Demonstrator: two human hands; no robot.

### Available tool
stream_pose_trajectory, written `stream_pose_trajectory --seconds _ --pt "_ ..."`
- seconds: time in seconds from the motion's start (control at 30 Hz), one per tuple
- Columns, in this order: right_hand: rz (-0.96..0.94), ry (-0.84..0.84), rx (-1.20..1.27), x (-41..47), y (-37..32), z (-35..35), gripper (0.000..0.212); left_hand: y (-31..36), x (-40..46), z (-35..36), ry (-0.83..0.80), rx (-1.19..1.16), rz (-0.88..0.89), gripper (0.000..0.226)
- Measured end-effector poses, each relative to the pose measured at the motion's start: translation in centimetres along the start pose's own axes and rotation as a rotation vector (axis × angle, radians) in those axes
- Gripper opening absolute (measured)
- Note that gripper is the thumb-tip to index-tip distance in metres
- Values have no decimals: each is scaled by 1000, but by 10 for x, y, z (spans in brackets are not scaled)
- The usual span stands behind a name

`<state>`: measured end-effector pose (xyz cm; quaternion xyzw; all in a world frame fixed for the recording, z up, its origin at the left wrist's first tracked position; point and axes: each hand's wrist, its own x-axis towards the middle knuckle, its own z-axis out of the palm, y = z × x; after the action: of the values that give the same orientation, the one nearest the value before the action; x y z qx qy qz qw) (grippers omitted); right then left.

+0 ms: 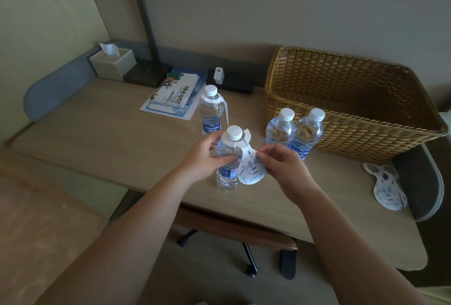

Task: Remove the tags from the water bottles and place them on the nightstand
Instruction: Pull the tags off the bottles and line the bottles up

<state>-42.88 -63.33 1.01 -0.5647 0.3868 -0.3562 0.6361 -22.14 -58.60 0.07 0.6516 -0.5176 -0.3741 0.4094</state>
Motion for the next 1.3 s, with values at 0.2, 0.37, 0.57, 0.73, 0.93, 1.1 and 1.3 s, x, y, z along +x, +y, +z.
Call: stream_pose_trajectory --seconds 0.2,0.37,0.57,0.73,0.93,1.1,1.3 --pt "-84 0 25 8 -22 2 19 13 2 7 -30 21 24 52" --pt "-94 50 47 4 -24 -9 15 15 7 23 -26 48 59 62" --pt "-71 206 191 -21 -14 -62 17 25 13 48 -57 78 103 57" --pt "-18 448 249 -49 2 -132 15 33 20 70 -113 137 132 57" --pt "141 813 187 -70 40 -210 13 37 22 92 -108 149 163 59" --pt "231 992 66 -61 58 -245 5 34 21 96 -89 129 168 56" --pt "306 1064 -153 -48 68 -279 10 34 20 94 -104 112 152 68"
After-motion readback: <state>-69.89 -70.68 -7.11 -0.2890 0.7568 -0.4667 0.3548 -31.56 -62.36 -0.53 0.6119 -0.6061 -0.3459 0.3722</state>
